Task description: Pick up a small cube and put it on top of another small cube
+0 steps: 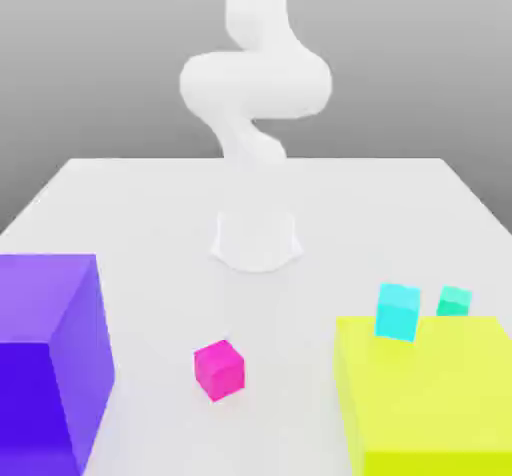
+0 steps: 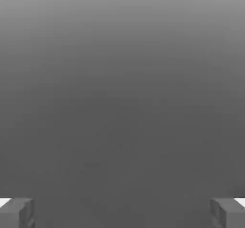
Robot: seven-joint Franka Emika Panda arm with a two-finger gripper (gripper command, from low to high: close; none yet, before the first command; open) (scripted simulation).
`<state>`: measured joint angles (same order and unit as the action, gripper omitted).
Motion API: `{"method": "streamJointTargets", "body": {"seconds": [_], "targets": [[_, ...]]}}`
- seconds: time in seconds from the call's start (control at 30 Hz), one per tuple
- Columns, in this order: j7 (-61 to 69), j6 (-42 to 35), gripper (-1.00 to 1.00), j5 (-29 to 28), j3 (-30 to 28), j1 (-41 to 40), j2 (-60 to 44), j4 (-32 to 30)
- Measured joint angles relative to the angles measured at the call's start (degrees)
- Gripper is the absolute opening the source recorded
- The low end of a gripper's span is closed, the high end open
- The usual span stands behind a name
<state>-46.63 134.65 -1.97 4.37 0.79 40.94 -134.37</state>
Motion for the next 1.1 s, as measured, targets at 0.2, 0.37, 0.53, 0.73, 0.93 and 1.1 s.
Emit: {"method": "streamJointTargets", "body": {"seconds": [0.2,0.37,0.53,0.73,0.93,1.1], "targets": [[-2.4,7.5,0.0,-5.5,10.9,2.6,-13.4,-6.6],[-4.2,13.4,0.0,-9.9,18.4,5.6,-24.1,-11.9],[-5.2,19.5,0.0,-13.1,24.6,9.8,-34.5,-17.2],[-1.6,27.3,0.0,-10.2,30.5,18.9,-45.0,-23.7],[-7.9,31.9,0.0,-18.6,24.7,23.7,-51.8,-22.7],[-14.7,35.6,0.0,-27.5,14.9,31.4,-57.3,-21.0]]}}
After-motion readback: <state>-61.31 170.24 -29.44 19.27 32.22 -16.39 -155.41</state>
